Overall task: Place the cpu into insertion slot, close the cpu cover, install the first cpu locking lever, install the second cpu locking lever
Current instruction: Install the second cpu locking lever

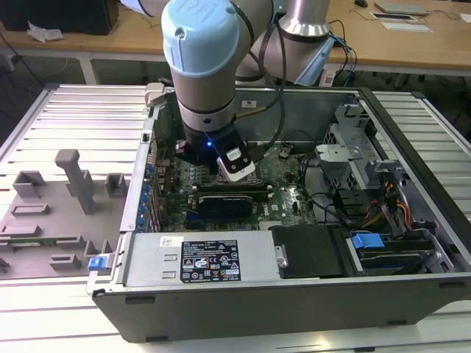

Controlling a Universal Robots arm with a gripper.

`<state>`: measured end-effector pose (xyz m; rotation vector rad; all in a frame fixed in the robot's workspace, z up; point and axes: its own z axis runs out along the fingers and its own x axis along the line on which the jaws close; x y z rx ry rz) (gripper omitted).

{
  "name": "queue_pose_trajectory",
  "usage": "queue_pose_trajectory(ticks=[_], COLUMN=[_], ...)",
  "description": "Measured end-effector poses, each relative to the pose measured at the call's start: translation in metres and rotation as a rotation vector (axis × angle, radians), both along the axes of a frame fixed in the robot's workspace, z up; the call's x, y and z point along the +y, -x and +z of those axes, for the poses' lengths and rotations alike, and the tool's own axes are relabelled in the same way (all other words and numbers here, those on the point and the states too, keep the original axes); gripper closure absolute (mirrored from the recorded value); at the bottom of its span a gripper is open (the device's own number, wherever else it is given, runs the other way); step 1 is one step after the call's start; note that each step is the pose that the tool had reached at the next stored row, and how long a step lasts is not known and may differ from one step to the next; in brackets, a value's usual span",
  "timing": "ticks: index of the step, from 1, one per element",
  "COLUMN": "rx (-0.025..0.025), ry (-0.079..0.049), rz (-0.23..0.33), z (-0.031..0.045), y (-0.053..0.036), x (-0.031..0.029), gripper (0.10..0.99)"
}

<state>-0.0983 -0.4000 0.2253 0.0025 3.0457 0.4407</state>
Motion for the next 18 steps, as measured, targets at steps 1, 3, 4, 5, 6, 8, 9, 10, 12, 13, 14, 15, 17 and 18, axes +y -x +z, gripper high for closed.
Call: queue_pose_trajectory(ticks=[1,3,4,5,6,8,9,10,12,13,14,15,17,18], rx=[0.0002,0.0006,0.0015,0.0030,0.0044,0.0053,0.0055,0.0055,0.0055,0.0057,0.0060,0.0063,0.0066,0.0066], ry=[0.017,0.021,0.021,0.022,0.027,0.043,0.051,0.059,0.067,0.069,0.071,0.072,0.077,0.086], rz=[0.000,-0.003,-0.004,-0.006,-0.007,-0.010,-0.010,-0.011,-0.012,-0.013,-0.014,-0.015,-0.016,-0.016], z=[0.0006,0.0006,0.0006,0.0006,0.0006,0.0006,0.0006,0.0006,0.0006,0.0006,0.0006,0.0006,0.0006,0.0006], y=[-0.0010,-0.0094,-0.0166,-0.0230,-0.0265,-0.0289,-0.0294,-0.0302,-0.0341,-0.0367,-0.0399,-0.0429,-0.0480,-0.0492], x=[0.0000,0.0000,0.0000,0.0000,0.0000,0.0006,0.0013,0.0026,0.0047,0.0051,0.0055,0.0059,0.0082,0.0157], gripper=[0.980,0.980,0.980,0.980,0.980,0.980,0.980,0.980,0.980,0.980,0.980,0.980,0.980,0.980])
